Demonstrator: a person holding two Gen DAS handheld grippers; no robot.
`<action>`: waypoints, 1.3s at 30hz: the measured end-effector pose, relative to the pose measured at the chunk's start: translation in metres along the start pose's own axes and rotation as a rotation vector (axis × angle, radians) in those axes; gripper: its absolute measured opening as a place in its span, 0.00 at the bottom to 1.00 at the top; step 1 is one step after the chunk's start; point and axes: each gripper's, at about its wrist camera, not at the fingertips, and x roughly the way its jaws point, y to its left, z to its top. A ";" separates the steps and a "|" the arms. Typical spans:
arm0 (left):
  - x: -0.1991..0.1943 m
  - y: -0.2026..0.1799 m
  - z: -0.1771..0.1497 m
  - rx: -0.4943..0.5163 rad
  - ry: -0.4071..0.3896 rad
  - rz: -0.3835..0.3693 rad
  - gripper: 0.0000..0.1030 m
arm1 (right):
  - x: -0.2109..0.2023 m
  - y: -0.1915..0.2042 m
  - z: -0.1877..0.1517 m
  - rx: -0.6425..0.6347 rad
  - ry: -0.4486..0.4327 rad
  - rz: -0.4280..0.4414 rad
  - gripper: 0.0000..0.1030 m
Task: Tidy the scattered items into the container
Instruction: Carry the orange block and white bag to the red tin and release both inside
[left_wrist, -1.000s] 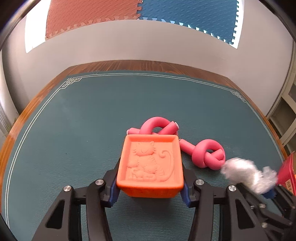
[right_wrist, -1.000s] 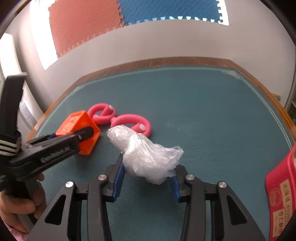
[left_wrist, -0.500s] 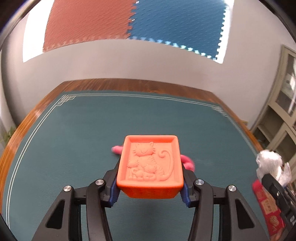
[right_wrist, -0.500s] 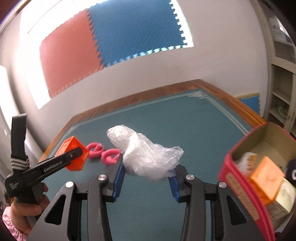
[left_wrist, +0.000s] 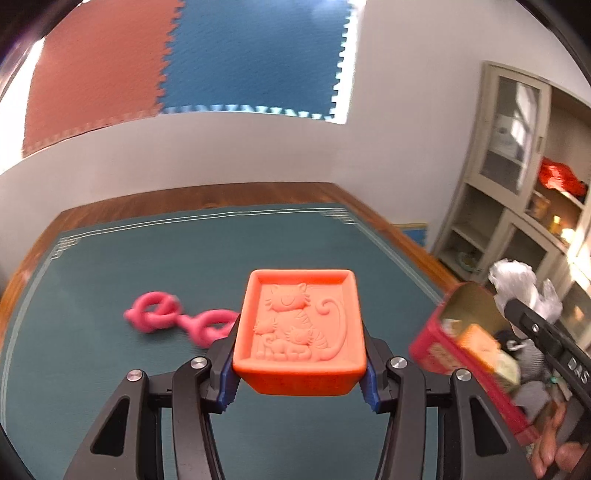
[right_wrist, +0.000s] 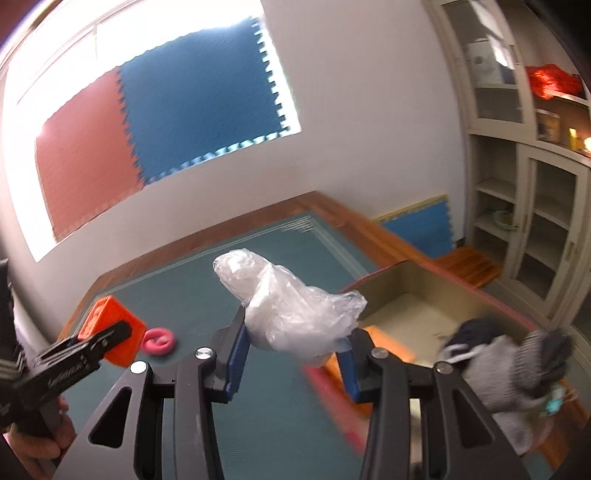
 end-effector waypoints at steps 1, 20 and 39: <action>-0.001 -0.008 0.001 0.006 -0.002 -0.015 0.52 | -0.003 -0.007 0.002 0.006 -0.003 -0.013 0.45; 0.018 -0.125 0.018 0.128 0.009 -0.177 0.52 | -0.016 -0.081 0.025 0.034 0.036 -0.163 0.46; 0.044 -0.152 0.024 0.144 0.041 -0.204 0.52 | -0.008 -0.101 0.028 0.094 0.037 -0.137 0.50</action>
